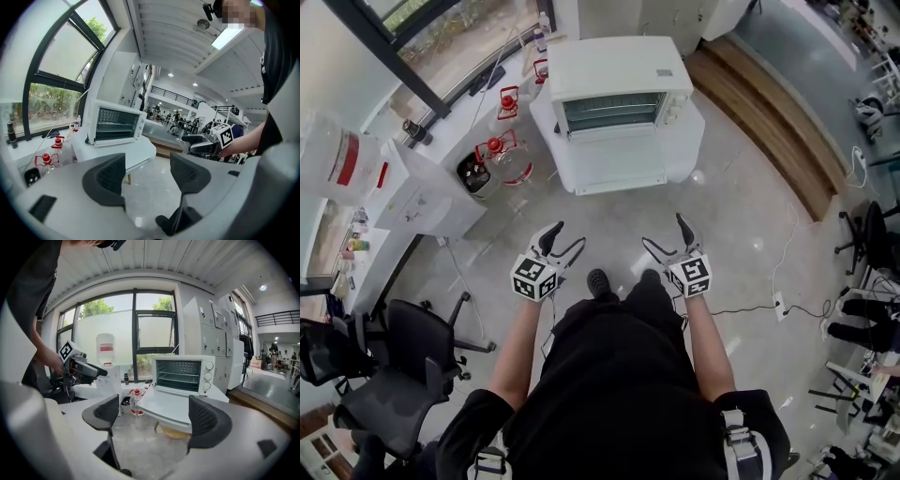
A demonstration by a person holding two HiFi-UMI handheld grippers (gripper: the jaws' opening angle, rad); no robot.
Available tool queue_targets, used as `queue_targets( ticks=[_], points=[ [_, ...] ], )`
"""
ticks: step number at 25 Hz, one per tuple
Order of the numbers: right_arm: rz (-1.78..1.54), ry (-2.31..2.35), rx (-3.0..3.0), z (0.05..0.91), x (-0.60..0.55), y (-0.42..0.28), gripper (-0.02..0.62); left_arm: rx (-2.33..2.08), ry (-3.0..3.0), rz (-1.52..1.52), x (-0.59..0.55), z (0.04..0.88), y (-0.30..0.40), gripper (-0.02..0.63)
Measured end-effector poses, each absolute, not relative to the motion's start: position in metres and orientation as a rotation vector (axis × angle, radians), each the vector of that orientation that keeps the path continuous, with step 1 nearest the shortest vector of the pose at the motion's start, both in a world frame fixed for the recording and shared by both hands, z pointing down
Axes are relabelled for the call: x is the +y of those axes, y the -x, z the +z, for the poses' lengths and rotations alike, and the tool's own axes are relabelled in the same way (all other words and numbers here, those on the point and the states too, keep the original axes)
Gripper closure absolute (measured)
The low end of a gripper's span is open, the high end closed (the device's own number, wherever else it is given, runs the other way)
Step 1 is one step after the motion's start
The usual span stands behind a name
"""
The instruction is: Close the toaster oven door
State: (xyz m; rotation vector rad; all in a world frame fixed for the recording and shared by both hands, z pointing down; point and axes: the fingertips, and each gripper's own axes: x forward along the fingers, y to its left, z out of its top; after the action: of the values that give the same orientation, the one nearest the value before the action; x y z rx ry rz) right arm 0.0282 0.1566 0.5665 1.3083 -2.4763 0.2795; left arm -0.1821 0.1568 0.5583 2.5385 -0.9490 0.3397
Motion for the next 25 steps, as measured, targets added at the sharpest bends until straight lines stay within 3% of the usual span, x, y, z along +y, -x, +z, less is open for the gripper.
queue_targets(
  ticks=[25],
  points=[
    [0.423,-1.187,-2.445,0.619,0.078,-0.06,0.132,-1.078,-2.379,0.336,0.113,0.597,0.188,0.322]
  ],
)
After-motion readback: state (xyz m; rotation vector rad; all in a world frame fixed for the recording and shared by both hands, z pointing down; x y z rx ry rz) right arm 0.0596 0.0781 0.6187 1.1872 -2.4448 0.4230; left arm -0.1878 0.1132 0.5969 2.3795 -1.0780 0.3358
